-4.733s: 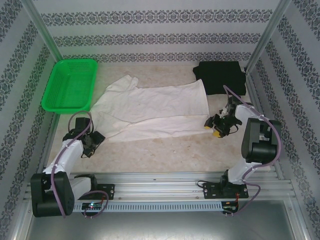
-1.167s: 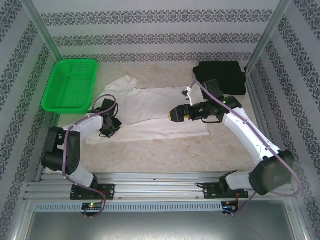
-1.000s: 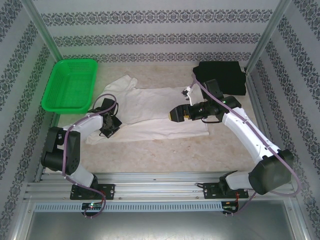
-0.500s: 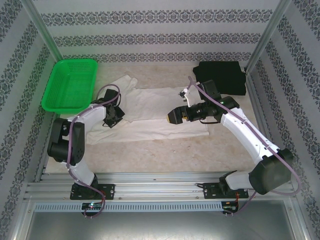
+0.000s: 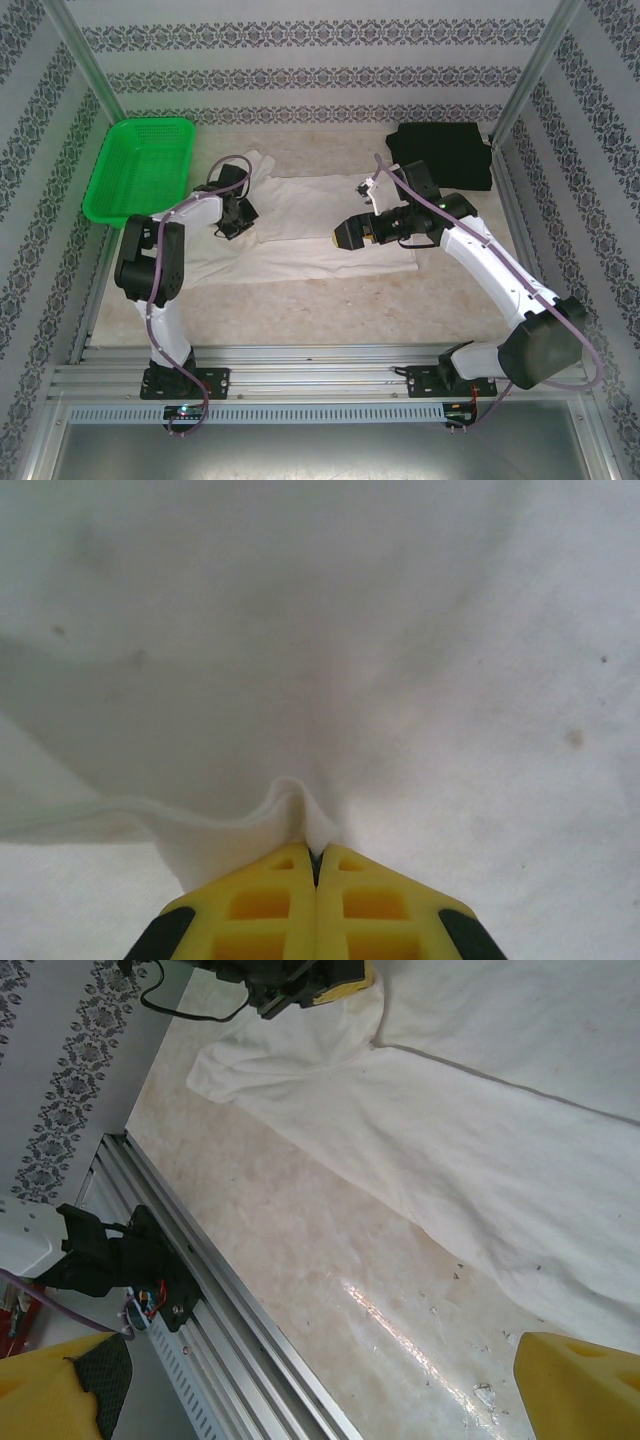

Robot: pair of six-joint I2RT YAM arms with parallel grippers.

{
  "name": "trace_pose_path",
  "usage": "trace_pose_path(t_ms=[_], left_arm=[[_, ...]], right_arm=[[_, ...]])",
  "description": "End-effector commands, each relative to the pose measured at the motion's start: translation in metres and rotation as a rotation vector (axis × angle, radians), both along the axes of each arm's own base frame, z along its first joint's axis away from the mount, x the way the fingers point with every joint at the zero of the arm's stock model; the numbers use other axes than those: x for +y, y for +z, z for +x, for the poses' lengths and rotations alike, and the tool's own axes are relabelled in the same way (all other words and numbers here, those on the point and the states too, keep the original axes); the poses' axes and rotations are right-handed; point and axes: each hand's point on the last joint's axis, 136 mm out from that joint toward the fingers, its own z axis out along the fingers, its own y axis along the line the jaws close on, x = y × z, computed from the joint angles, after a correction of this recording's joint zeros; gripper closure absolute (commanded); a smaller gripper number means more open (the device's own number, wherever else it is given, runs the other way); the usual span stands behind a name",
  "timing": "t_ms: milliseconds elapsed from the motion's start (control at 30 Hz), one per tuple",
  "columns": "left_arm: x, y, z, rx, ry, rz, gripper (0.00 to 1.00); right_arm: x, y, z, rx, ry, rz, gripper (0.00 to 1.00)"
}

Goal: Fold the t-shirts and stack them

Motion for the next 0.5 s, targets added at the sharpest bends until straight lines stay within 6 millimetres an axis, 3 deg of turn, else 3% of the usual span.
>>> trace_pose_path(t_ms=[0,167,233,267,367,467], left_arm=[[0.003,-0.001,0.01,-0.004,-0.041,0.004,1.0],[-0.004,0.001,0.019,-0.03,-0.061,-0.024,0.93],[-0.005,0.001,0.019,-0.018,-0.064,-0.031,0.78],[-0.005,0.004,0.02,-0.028,-0.06,-0.034,0.65],[-0.001,0.029,0.023,-0.101,-0.03,-0.034,0.41],[0.005,0.077,0.021,-0.184,-0.008,-0.039,0.31]], right_arm=[[0.0,-0.011,-0.004,0.022,0.007,-0.029,0.02],[-0.003,-0.021,-0.004,0.045,-0.014,-0.045,0.02],[-0.006,-0.028,-0.002,0.064,-0.035,-0.063,0.02],[-0.008,-0.032,0.0,0.076,-0.055,-0.078,0.02],[-0.024,-0.052,0.007,0.129,-0.133,-0.149,0.02],[-0.055,-0.082,0.016,0.212,-0.264,-0.271,0.02]])
